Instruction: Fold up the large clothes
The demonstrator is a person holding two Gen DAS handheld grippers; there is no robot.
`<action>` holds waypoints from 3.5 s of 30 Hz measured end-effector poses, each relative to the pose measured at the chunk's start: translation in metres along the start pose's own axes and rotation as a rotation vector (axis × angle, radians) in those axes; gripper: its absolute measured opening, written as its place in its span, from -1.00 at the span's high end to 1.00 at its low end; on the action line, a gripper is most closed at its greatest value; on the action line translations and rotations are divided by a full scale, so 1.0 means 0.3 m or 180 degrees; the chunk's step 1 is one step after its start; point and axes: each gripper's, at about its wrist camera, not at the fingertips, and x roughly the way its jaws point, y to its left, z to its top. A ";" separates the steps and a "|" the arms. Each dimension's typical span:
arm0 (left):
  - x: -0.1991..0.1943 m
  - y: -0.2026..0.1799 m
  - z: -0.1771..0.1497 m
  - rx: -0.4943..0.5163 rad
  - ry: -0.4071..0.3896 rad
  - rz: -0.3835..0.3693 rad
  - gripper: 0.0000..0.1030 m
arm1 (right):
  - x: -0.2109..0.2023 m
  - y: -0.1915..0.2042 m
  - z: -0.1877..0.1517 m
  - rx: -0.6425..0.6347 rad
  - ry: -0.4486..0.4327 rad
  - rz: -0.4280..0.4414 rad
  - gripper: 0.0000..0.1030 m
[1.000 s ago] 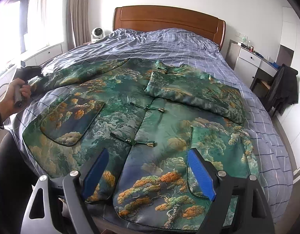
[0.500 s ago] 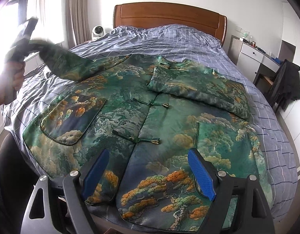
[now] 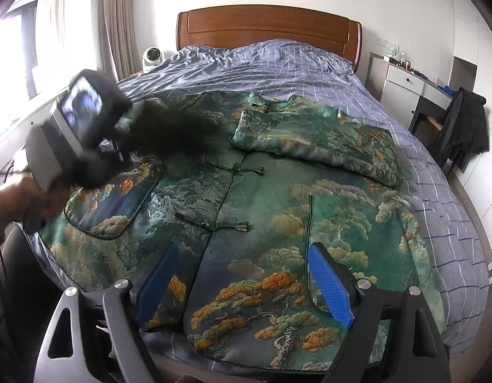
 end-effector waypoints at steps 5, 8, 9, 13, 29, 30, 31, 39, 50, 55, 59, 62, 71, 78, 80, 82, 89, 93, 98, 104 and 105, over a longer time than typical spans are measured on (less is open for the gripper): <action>-0.145 0.019 -0.086 -0.0082 -0.0224 -0.0315 -0.78 | 0.003 -0.011 0.049 -0.0020 -0.0033 0.0171 -0.66; -0.190 0.050 -0.142 -0.0266 -0.0171 -0.0381 -0.79 | 0.046 -0.031 0.104 0.0140 -0.0003 0.0465 -0.66; -0.196 0.063 -0.165 -0.0377 -0.0140 -0.0385 -0.79 | 0.077 -0.048 0.133 0.0304 0.0038 0.0673 -0.66; -0.232 0.129 -0.241 -0.0891 -0.0047 -0.0385 -0.79 | 0.253 -0.111 0.214 0.1259 0.0355 0.1465 -0.66; -0.220 0.205 -0.359 -0.1559 0.0157 -0.0394 -0.79 | 0.672 0.042 0.336 0.1786 0.1054 0.1874 0.81; -0.231 0.211 -0.363 -0.1590 0.0146 -0.0402 -0.79 | 0.654 0.040 0.378 0.1632 0.0931 0.1814 0.81; -0.238 0.220 -0.364 -0.1639 0.0130 -0.0425 -0.79 | 0.634 0.031 0.435 0.1446 0.0768 0.1717 0.82; -0.227 0.256 -0.331 -0.1824 0.0084 -0.0560 -0.79 | 0.665 -0.158 0.742 0.1052 0.0242 0.0990 0.82; -0.184 0.255 -0.336 -0.1787 0.0308 -0.0511 -0.79 | 0.935 -0.184 0.665 0.0784 0.0573 0.0581 0.81; -0.185 0.249 -0.336 -0.1783 0.0318 -0.0485 -0.79 | 0.920 -0.200 0.640 0.0765 0.0478 0.0566 0.41; -0.187 0.241 -0.336 -0.1792 0.0329 -0.0520 -0.79 | 0.840 -0.234 0.651 0.0734 0.0358 0.0607 0.07; -0.188 0.238 -0.329 -0.1773 0.0331 -0.0531 -0.79 | 0.745 -0.251 0.672 0.0600 0.0158 0.0489 0.07; -0.174 0.268 -0.250 -0.1651 0.0367 -0.0580 -0.80 | 0.686 -0.053 0.642 -0.0074 0.0147 0.0857 0.10; -0.070 0.329 -0.095 -0.1546 0.0478 -0.0750 -0.81 | 0.841 -0.064 0.551 0.0041 0.0570 0.0804 0.29; -0.022 0.352 -0.021 -0.1589 0.0446 -0.0855 -0.81 | 0.836 -0.064 0.552 0.0011 0.0581 0.0790 0.29; 0.048 0.385 0.075 -0.1648 0.0400 -0.0965 -0.81 | 0.840 -0.068 0.556 -0.0004 0.0586 0.0778 0.29; 0.321 0.486 0.295 -0.2111 0.0412 -0.0910 -0.82 | 0.846 -0.059 0.540 0.0025 0.0525 0.0794 0.29; 0.501 0.428 0.275 -0.2050 0.0718 -0.0929 -0.83 | 0.847 -0.063 0.538 0.0045 0.0514 0.0807 0.29; 0.590 0.306 0.212 -0.1645 0.0824 -0.0747 -0.96 | 0.849 -0.071 0.532 0.0070 0.0496 0.0835 0.29; 0.595 0.341 0.212 -0.1719 0.0984 -0.0894 -0.97 | 0.852 -0.077 0.528 0.0102 0.0476 0.0876 0.29; 0.590 0.340 0.214 -0.1721 0.1008 -0.0890 -0.97 | 0.851 -0.078 0.528 0.0105 0.0472 0.0880 0.29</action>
